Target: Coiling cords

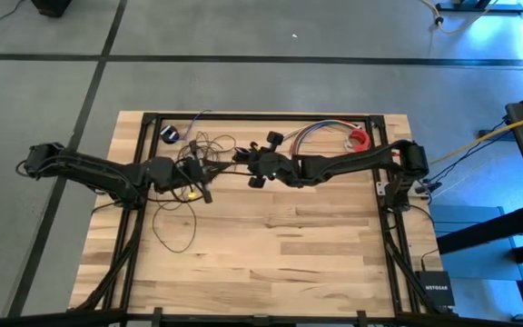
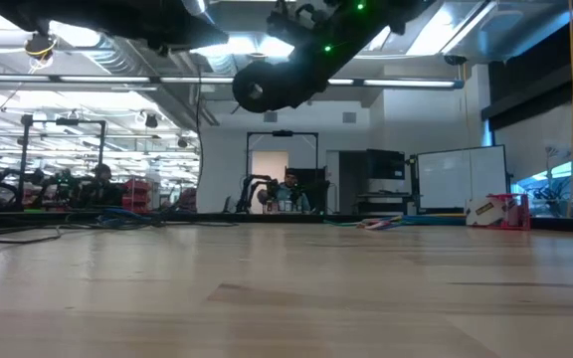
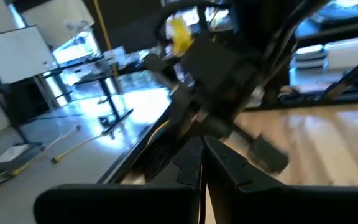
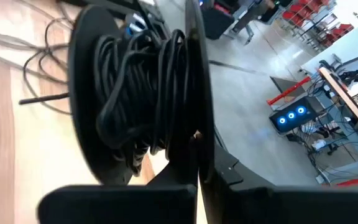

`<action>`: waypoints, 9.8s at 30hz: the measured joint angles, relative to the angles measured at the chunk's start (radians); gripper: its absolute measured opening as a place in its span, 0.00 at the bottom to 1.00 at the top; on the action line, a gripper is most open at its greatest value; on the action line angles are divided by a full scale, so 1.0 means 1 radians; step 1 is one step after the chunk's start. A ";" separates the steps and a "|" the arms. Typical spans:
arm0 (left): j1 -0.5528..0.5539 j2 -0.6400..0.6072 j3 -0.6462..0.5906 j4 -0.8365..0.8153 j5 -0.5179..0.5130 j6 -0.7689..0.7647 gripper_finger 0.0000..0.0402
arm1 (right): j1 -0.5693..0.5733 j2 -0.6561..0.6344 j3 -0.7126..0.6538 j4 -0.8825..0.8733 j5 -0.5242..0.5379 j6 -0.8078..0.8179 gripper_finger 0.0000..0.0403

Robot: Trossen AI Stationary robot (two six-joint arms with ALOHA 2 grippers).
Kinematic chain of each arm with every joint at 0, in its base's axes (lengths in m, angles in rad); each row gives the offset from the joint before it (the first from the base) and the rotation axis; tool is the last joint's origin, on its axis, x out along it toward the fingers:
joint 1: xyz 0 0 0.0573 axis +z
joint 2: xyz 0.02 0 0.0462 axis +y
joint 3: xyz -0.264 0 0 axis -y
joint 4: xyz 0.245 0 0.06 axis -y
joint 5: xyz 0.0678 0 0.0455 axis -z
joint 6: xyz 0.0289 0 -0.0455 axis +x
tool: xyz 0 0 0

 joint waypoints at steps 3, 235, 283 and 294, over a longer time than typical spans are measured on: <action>0.000 0.042 0.000 0.063 0.030 -0.001 0.03 | -0.003 0.018 0.000 0.062 0.003 -0.030 0.01; 0.552 0.915 0.226 -0.089 0.382 0.071 0.01 | 0.153 0.048 -0.205 -0.605 -0.436 0.763 0.01; 0.139 0.952 0.396 0.143 0.625 0.032 0.35 | 0.153 0.050 -0.224 -0.545 -0.433 0.753 0.01; 0.140 0.971 0.396 0.167 0.649 0.049 0.13 | 0.152 0.051 -0.224 -0.534 -0.430 0.751 0.01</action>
